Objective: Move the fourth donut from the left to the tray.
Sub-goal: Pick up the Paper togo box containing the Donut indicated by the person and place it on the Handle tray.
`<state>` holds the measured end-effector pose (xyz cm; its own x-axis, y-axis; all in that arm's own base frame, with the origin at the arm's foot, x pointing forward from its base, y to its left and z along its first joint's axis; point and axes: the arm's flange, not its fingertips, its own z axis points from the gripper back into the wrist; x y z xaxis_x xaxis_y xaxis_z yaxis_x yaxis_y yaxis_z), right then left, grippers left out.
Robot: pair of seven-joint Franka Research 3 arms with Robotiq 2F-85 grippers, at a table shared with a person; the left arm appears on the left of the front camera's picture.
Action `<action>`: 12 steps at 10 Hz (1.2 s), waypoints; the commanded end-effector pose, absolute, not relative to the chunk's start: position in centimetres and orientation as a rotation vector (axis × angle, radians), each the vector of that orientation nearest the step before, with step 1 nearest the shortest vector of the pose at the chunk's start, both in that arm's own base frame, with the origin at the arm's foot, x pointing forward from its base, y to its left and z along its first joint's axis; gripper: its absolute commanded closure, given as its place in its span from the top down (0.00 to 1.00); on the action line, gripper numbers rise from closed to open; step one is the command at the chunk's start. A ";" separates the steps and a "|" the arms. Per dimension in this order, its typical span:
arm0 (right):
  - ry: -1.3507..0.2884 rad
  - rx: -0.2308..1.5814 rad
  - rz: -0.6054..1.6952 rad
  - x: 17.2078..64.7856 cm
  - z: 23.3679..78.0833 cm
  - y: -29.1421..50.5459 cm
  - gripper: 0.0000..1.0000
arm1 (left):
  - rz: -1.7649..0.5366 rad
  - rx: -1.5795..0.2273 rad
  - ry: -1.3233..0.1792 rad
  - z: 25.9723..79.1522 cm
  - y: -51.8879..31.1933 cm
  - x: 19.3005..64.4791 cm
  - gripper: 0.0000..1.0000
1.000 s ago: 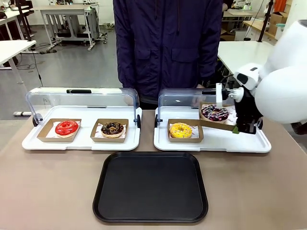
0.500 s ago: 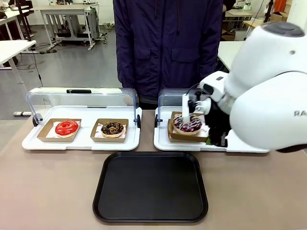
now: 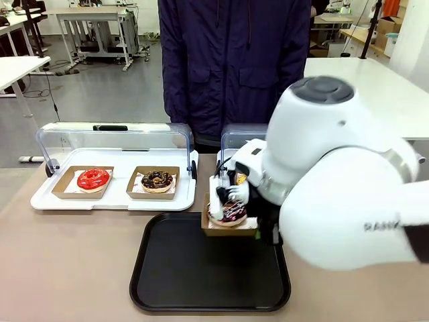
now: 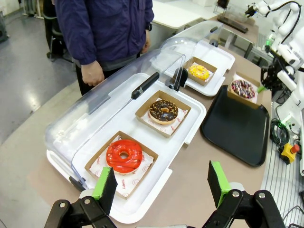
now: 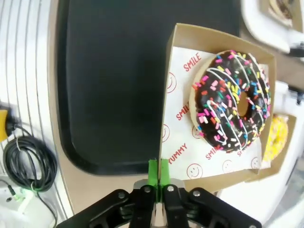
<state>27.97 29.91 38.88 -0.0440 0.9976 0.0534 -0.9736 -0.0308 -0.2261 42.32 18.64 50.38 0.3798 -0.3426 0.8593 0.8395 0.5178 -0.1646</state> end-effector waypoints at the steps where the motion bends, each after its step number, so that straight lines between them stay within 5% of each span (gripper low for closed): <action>1: -0.282 -0.182 1.597 24.3 34.7 29.4 0.02 | -0.835 -0.678 -0.901 50.3 18.6 42.3 1.00; 12: -0.293 -0.174 1.598 21.7 29.2 31.3 0.02 | -0.835 -0.678 -0.901 50.3 18.6 42.3 1.00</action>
